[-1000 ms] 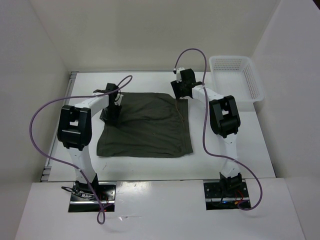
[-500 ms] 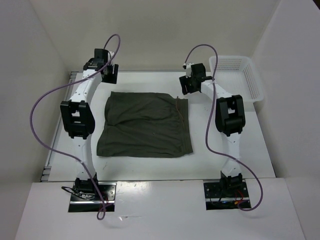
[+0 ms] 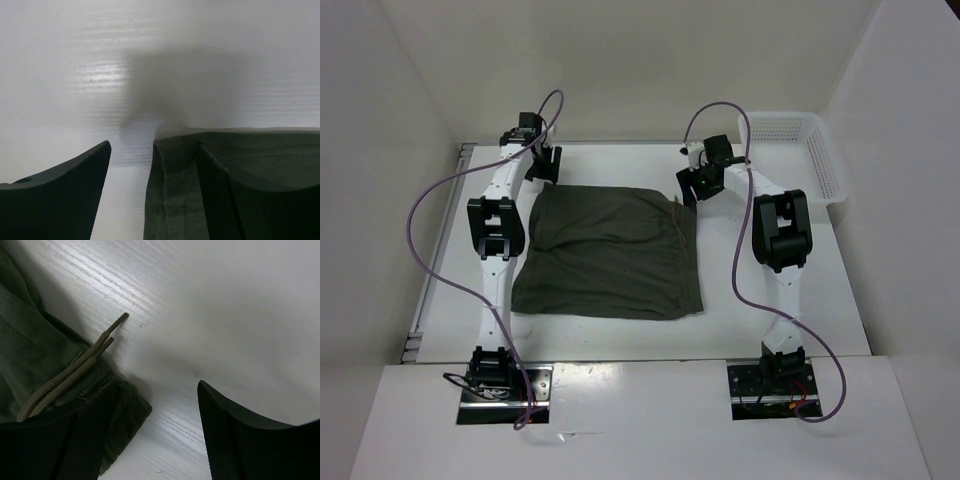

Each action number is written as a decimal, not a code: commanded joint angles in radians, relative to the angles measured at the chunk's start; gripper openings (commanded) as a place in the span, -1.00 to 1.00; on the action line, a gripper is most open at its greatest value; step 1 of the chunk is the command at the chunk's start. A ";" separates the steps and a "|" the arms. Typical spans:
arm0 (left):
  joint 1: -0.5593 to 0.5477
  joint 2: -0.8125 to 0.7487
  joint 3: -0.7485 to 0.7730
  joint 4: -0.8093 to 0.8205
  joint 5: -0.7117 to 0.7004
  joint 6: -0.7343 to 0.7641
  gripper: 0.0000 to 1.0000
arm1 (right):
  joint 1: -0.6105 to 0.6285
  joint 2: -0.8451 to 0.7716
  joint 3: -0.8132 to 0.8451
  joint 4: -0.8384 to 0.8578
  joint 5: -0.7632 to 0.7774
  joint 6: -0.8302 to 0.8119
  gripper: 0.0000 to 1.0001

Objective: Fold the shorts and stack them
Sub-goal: Fold the shorts

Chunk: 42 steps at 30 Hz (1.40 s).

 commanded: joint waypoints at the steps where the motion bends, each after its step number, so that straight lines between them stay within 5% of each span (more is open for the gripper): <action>1: 0.007 0.038 0.030 -0.082 0.031 0.004 0.52 | -0.002 0.003 0.052 -0.036 0.000 -0.047 0.41; 14: 0.035 -0.040 0.007 -0.111 0.234 0.004 0.48 | -0.011 -0.132 0.094 -0.165 -0.241 -0.116 0.36; 19: 0.035 -0.040 -0.046 -0.143 0.245 0.004 0.41 | -0.011 -0.143 0.013 -0.156 -0.201 -0.127 0.36; 29: 0.035 -0.077 -0.160 -0.152 0.283 0.004 -0.47 | 0.010 -0.042 -0.010 -0.127 -0.093 -0.174 0.41; 35: 0.035 -0.077 -0.160 -0.142 0.272 0.004 -0.95 | 0.029 0.044 0.061 -0.023 -0.025 -0.069 0.38; 38: 0.035 -0.086 -0.149 -0.133 0.251 0.004 -0.99 | 0.038 0.079 0.126 -0.023 -0.014 -0.059 0.14; 42: 0.025 -0.120 -0.091 -0.096 0.193 0.004 -1.00 | 0.049 0.103 0.160 -0.032 -0.046 -0.059 -0.74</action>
